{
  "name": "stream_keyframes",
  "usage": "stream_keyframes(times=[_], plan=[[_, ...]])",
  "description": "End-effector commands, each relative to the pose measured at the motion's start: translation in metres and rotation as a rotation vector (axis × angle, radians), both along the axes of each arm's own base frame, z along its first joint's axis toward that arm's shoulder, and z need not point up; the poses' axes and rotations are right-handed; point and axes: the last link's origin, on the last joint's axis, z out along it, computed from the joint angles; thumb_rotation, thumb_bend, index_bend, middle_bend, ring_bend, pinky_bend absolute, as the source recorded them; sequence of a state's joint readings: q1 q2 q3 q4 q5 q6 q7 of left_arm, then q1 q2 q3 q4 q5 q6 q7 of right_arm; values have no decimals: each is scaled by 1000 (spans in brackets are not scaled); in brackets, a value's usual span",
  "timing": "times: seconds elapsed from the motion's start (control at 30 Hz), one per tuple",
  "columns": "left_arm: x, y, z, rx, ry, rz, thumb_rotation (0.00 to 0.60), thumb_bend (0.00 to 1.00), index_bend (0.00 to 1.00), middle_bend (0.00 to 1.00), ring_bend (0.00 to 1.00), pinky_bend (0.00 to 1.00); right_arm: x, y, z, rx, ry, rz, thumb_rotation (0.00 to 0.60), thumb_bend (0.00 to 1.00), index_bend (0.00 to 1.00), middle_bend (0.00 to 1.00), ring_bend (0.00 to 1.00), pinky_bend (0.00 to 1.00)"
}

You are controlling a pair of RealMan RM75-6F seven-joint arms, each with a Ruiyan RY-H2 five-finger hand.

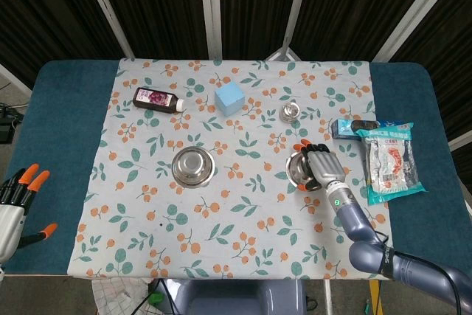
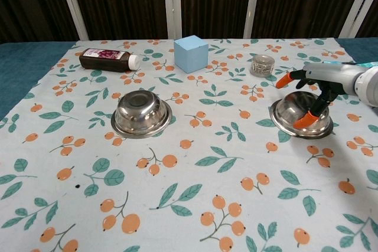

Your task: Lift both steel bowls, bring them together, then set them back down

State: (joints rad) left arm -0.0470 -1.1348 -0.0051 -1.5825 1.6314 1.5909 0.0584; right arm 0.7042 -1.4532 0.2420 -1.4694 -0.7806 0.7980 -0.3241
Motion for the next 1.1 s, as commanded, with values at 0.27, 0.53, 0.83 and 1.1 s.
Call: stream_keyframes(times=[0.27,0.53,0.83,1.1], plan=[[2,0,-5,-7,11,1,600,0,118,0,0,121,-14,-5,-1,19,28,-25,600,87,182,69,153,67],[2,1,-6,3,10,-1,600,0,122,0,0,122,-18,-6,-7,30,15,-24,600,87,204,72,295,93],[5,3,-8,7,6,-19,600,9,139,16,10,135,-18,-6,-8,8,-22,-12,600,87,306,199,461,140],[15,10,-12,24,-44,-83,600,11,173,164,166,246,-18,-2,-8,20,-37,5,600,82,353,286,464,140]])
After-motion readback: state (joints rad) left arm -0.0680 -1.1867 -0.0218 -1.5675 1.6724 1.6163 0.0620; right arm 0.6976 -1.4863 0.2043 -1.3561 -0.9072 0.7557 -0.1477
